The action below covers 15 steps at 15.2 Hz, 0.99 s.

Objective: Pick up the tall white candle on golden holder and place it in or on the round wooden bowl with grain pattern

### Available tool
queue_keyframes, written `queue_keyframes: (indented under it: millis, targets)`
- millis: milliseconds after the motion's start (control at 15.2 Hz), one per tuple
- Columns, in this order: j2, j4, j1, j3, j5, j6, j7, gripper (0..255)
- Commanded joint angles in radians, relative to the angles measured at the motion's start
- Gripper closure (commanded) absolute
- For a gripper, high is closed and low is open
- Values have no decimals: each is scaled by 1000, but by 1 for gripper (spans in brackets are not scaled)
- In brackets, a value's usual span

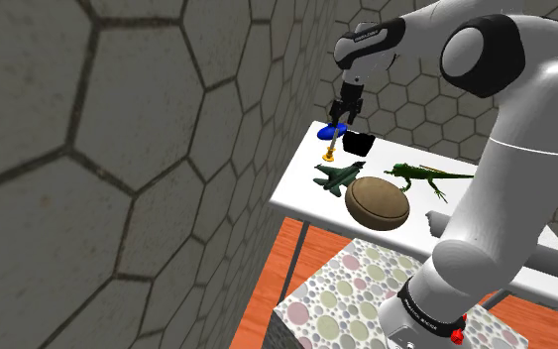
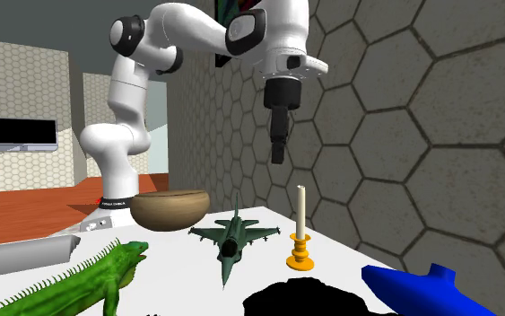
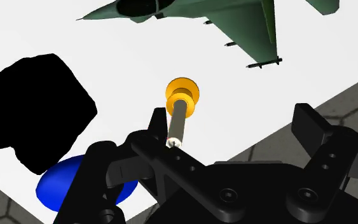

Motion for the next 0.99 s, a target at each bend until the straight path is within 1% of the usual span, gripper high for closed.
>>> queue_keyframes:
  millis: [0, 198, 264, 726, 924]
  targets:
    - [87, 89, -30, -3, 40, -4, -34, 0]
    - [216, 244, -81, 3, 94, -32, -67, 0]
    - [219, 248, -83, 4, 95, -33, -67, 0]
    - [241, 178, -82, 11, 106, 58, -75, 0]
    - [241, 178, -82, 11, 106, 58, -75, 0]
